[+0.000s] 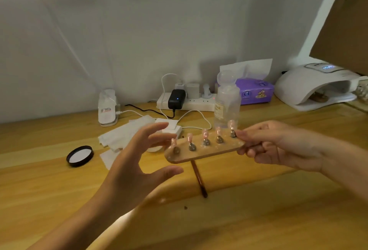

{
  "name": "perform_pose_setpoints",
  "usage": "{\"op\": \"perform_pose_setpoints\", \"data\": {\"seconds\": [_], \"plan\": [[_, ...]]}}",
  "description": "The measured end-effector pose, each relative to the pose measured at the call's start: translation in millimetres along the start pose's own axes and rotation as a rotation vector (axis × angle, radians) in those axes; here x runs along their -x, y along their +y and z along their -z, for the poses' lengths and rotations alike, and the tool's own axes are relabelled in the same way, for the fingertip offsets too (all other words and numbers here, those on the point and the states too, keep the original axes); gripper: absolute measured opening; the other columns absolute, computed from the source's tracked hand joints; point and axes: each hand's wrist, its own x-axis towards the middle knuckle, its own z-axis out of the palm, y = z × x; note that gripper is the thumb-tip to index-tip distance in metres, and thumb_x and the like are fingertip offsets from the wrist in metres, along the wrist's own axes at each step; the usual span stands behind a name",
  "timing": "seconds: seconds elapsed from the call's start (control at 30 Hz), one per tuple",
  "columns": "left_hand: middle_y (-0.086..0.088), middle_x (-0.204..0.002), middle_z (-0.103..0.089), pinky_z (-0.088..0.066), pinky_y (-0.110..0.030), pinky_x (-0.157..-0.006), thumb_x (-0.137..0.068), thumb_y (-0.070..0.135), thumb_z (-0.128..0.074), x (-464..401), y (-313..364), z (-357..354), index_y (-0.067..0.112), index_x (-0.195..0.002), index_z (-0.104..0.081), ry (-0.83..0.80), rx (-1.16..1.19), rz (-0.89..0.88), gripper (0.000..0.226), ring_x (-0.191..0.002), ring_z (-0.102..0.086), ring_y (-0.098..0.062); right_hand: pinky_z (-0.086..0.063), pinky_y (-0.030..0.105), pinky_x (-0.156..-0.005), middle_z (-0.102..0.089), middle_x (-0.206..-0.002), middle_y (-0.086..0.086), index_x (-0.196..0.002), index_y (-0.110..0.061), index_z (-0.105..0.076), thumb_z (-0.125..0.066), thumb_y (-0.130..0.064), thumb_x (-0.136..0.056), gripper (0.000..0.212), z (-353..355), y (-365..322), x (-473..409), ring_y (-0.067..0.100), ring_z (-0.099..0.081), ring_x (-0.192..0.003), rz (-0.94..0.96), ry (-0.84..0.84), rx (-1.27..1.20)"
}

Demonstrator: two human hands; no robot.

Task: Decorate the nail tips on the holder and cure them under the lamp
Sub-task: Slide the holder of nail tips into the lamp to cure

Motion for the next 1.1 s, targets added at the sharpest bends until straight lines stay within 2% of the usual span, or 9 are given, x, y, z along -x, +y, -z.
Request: {"op": "perform_pose_setpoints", "data": {"seconds": [0.13,0.23,0.33,0.57,0.7,0.83,0.93,1.0,1.1], "plan": [[0.027,-0.121,-0.055,-0.042,-0.026,-0.093,-0.063,0.057,-0.067,-5.7,17.3,-20.6,0.042,-0.131,-0.039,-0.163,0.054,-0.029,0.074,-0.114,-0.051,0.005,-0.049,0.016,-0.043,-0.067,-0.068,0.012,-0.072,-0.004,-0.073,-0.078,-0.026,-0.057,0.027,49.7,3.7,30.9,0.007,-0.057,-0.047,0.003,0.159,0.031],[0.031,-0.120,-0.054,-0.037,-0.016,-0.095,-0.071,0.058,-0.061,-13.8,33.2,-45.2,0.051,-0.128,-0.036,-0.311,0.095,-0.039,0.063,-0.118,-0.045,0.008,-0.049,0.017,-0.043,-0.068,-0.069,0.012,-0.076,-0.006,-0.075,-0.093,-0.042,-0.033,0.059,97.1,8.9,54.5,0.008,-0.059,-0.047,-0.023,0.317,0.085],[0.028,-0.117,-0.057,-0.037,-0.009,-0.092,-0.078,0.049,-0.063,-27.9,47.2,-75.2,0.041,-0.126,-0.045,-0.435,0.213,-0.008,0.051,-0.114,-0.050,0.005,-0.048,0.018,-0.043,-0.070,-0.069,0.011,-0.077,-0.014,-0.076,-0.094,-0.045,-0.018,0.069,145.7,18.9,74.7,0.008,-0.060,-0.046,-0.025,0.556,0.022],[0.013,-0.103,-0.064,-0.045,-0.025,-0.094,-0.083,0.021,-0.064,-66.9,75.1,-154.4,0.036,-0.108,-0.053,-0.508,0.484,0.240,0.030,-0.095,-0.059,0.003,-0.049,0.018,-0.038,-0.069,-0.063,0.012,-0.079,0.004,-0.069,-0.073,-0.016,-0.056,0.030,183.0,34.0,91.1,0.010,-0.064,-0.047,-0.025,0.832,-0.258],[0.006,-0.090,-0.062,-0.045,-0.014,-0.078,-0.090,0.008,-0.056,-94.0,84.5,-193.8,0.023,-0.099,-0.056,-0.471,0.622,0.378,0.018,-0.085,-0.058,-0.004,-0.048,0.014,-0.038,-0.065,-0.055,0.008,-0.084,0.000,-0.060,-0.056,-0.008,-0.086,0.009,184.1,33.9,81.2,0.005,-0.061,-0.043,0.006,0.839,-0.416],[0.003,-0.086,-0.062,-0.047,-0.016,-0.069,-0.094,0.017,-0.049,-126.3,91.5,-227.2,0.020,-0.089,-0.056,-0.451,0.764,0.652,0.009,-0.078,-0.060,-0.005,-0.047,0.013,-0.038,-0.060,-0.074,0.011,-0.087,-0.001,-0.056,-0.050,-0.005,-0.092,0.009,183.4,25.6,67.7,0.004,-0.058,-0.039,0.017,0.840,-0.527],[-0.009,-0.103,-0.062,-0.051,-0.023,-0.068,-0.095,0.019,-0.048,-149.2,97.6,-249.1,0.012,-0.110,-0.053,-0.447,0.903,0.844,0.017,-0.089,-0.063,-0.015,-0.047,0.014,-0.039,-0.057,-0.075,0.011,-0.085,0.001,-0.055,-0.049,-0.003,-0.092,0.010,179.8,24.0,56.1,0.006,-0.057,-0.037,0.006,0.828,-0.606],[-0.012,-0.109,-0.062,-0.052,-0.024,-0.064,-0.095,0.019,-0.049,-161.6,98.6,-262.4,0.011,-0.118,-0.050,-0.434,0.938,0.897,0.024,-0.096,-0.063,-0.019,-0.047,0.015,-0.039,-0.056,-0.074,0.011,-0.083,0.002,-0.055,-0.049,-0.003,-0.092,0.012,177.2,26.3,48.3,0.006,-0.057,-0.037,0.001,0.826,-0.646],[-0.008,-0.091,-0.063,-0.053,-0.023,-0.060,-0.094,0.023,-0.052,-174.7,97.5,-277.8,0.012,-0.104,-0.051,-0.418,0.989,0.899,0.015,-0.083,-0.063,-0.015,-0.048,0.016,-0.040,-0.056,-0.073,0.011,-0.081,0.002,-0.056,-0.049,-0.002,-0.092,0.014,175.9,31.1,41.2,0.009,-0.059,-0.043,-0.016,0.824,-0.698]]}}
